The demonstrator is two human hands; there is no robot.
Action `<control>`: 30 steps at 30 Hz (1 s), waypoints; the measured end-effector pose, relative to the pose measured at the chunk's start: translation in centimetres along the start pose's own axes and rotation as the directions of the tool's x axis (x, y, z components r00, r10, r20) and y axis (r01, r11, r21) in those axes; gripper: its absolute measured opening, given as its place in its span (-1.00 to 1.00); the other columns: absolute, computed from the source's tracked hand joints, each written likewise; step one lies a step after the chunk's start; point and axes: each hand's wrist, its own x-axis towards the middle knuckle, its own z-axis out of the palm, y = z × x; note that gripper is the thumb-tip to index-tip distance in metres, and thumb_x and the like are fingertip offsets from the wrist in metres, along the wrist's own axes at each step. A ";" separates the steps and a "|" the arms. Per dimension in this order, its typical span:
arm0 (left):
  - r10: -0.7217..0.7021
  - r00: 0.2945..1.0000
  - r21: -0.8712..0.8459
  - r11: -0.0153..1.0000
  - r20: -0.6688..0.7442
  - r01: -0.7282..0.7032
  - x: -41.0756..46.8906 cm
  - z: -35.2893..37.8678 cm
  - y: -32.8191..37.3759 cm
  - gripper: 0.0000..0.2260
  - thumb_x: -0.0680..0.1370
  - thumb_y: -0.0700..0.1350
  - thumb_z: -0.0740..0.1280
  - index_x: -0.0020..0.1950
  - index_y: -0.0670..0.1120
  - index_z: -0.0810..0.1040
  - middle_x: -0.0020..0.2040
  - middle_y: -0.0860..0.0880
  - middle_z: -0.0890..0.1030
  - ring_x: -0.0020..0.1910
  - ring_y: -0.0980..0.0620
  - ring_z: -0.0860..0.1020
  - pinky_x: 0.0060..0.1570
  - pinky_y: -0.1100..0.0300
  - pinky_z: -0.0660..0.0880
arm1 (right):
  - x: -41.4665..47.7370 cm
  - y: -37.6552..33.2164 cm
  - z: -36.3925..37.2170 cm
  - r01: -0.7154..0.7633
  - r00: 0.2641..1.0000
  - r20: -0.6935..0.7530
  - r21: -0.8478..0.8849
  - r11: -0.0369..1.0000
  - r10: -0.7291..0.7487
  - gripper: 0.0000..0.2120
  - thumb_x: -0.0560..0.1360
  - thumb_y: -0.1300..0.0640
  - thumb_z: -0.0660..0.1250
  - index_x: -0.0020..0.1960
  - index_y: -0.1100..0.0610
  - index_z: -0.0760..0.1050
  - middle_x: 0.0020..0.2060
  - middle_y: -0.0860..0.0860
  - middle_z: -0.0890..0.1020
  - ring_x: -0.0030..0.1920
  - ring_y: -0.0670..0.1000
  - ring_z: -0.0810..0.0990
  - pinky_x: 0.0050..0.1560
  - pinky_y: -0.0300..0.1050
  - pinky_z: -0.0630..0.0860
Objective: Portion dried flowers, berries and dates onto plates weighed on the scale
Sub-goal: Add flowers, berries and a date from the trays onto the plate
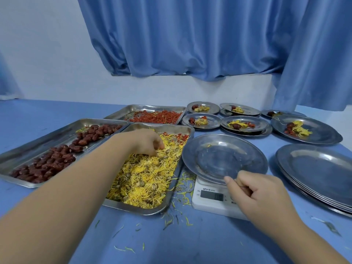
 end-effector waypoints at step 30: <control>-0.057 0.957 -0.447 0.891 -0.283 -0.079 -2.9 -2.5 2.0 -0.83 0.59 0.07 0.28 -0.03 0.08 0.64 0.05 -0.13 0.63 0.00 -0.14 0.59 -0.06 0.08 0.54 | 0.2 0.7 -0.4 -0.043 0.998 -0.032 0.079 0.996 0.046 -0.48 0.46 0.12 0.37 -0.43 0.01 0.04 -0.53 -0.02 0.24 -0.50 -0.03 0.18 -0.47 -0.11 0.18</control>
